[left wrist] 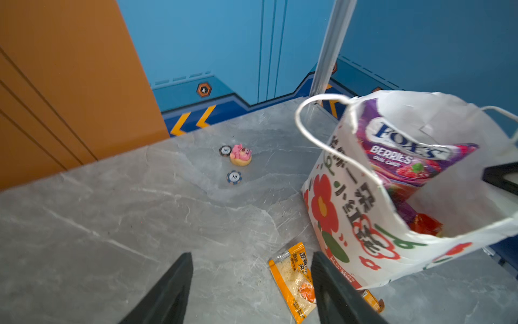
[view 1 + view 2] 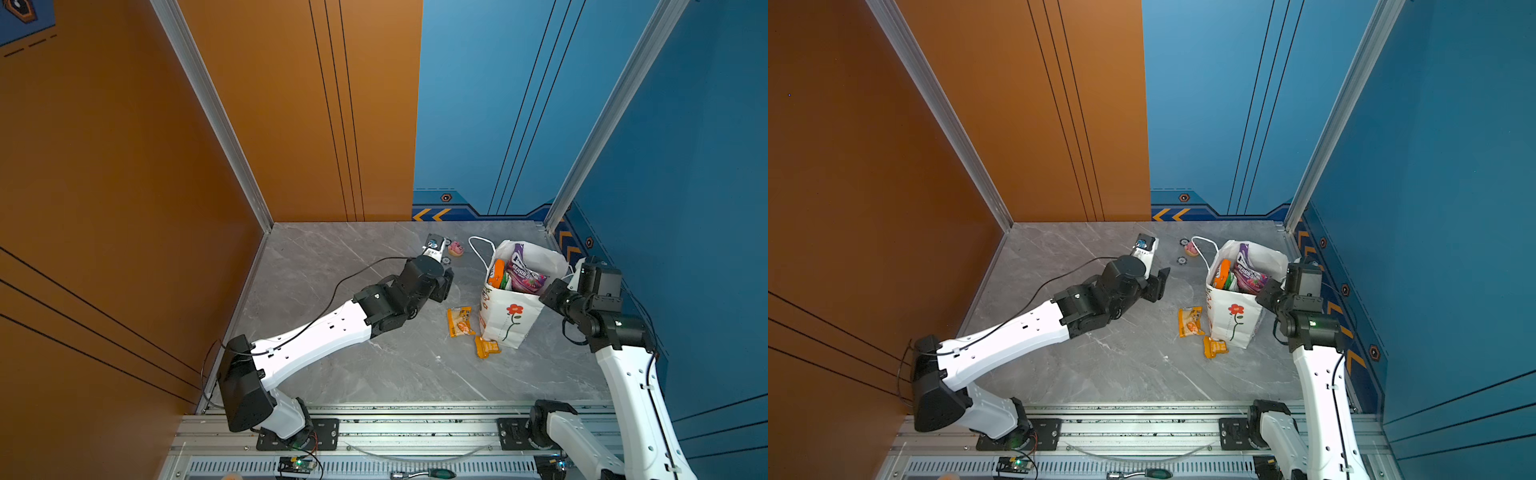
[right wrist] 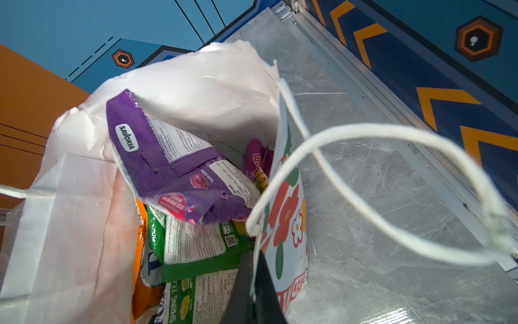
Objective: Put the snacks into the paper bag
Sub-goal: 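Withdraw the left gripper toward the orange-yellow packet near the bag, then lower the open left gripper onto the orange-yellow bread packet and close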
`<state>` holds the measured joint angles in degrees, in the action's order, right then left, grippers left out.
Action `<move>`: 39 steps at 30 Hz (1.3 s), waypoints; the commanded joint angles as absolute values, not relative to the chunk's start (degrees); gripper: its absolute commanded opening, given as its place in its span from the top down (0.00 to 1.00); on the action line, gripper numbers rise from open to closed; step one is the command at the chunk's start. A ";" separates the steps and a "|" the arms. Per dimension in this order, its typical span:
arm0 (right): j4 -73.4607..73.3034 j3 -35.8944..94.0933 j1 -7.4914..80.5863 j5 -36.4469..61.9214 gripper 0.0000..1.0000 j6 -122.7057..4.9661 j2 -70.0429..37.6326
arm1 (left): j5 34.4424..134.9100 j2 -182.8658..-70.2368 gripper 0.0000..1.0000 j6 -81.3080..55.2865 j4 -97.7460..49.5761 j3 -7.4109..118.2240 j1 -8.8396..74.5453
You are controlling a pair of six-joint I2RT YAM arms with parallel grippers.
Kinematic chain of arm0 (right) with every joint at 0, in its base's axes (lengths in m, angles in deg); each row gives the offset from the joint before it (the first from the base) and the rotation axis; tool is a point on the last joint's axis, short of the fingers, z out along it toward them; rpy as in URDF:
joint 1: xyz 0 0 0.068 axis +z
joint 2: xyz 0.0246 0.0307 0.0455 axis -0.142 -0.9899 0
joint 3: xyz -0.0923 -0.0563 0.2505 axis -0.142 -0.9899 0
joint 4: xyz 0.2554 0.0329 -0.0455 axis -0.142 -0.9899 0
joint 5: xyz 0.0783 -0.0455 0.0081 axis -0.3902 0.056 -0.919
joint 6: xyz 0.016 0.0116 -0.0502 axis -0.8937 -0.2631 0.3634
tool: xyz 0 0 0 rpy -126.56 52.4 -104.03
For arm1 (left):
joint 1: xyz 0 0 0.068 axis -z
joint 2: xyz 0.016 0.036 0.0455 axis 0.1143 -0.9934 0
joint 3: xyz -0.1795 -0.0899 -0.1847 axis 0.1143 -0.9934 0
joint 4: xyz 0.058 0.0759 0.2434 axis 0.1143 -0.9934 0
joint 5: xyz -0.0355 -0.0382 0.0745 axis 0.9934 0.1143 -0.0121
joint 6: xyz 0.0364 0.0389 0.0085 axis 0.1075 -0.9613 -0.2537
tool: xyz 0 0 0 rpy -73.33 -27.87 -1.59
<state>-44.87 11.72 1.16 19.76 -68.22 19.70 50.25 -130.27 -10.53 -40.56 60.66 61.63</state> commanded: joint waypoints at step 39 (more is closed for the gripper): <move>-44.52 11.06 1.75 19.23 1.00 -68.15 20.80 | 84.35 -161.86 0.26 18.61 -37.70 63.79 58.14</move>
<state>-44.85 11.57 1.44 19.76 -68.20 19.92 82.92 -160.15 19.68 -36.77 61.60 57.35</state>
